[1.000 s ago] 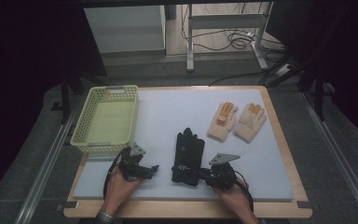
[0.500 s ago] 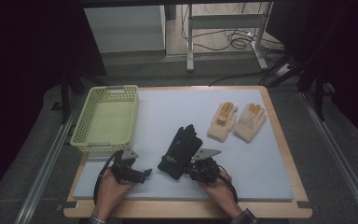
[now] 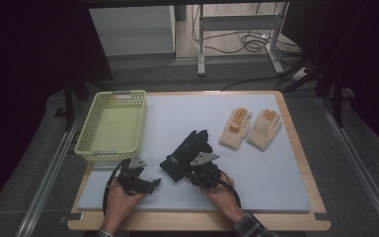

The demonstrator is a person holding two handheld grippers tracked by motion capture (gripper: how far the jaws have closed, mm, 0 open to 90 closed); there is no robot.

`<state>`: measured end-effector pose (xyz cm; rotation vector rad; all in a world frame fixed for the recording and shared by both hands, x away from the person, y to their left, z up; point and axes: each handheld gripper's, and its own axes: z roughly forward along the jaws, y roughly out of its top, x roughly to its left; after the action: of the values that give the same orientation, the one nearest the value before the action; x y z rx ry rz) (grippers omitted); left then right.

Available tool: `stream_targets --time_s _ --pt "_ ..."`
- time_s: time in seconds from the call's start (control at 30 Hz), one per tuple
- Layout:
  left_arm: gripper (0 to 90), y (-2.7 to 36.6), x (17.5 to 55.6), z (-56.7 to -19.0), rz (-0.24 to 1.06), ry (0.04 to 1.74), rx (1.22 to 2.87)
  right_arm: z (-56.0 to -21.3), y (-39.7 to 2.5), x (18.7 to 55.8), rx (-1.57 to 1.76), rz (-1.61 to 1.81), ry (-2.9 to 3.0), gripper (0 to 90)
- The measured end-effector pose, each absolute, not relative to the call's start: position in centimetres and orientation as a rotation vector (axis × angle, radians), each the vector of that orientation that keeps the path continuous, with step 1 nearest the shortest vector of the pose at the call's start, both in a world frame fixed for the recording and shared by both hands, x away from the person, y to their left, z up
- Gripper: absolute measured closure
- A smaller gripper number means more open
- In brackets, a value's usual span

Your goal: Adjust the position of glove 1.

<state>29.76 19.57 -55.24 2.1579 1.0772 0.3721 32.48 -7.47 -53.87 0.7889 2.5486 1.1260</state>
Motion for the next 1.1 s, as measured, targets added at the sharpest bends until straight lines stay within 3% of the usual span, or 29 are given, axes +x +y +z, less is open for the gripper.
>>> stream_targets --time_s 0.3,1.1 --pt "2.0 19.6 29.7 -55.3 0.374 1.076 2.153 -52.4 -8.9 32.4 0.782 1.116 2.541 57.8" --pt "2.0 19.6 29.8 -55.3 0.369 1.081 2.156 -51.6 -21.4 34.6 1.077 1.037 2.338 22.8"
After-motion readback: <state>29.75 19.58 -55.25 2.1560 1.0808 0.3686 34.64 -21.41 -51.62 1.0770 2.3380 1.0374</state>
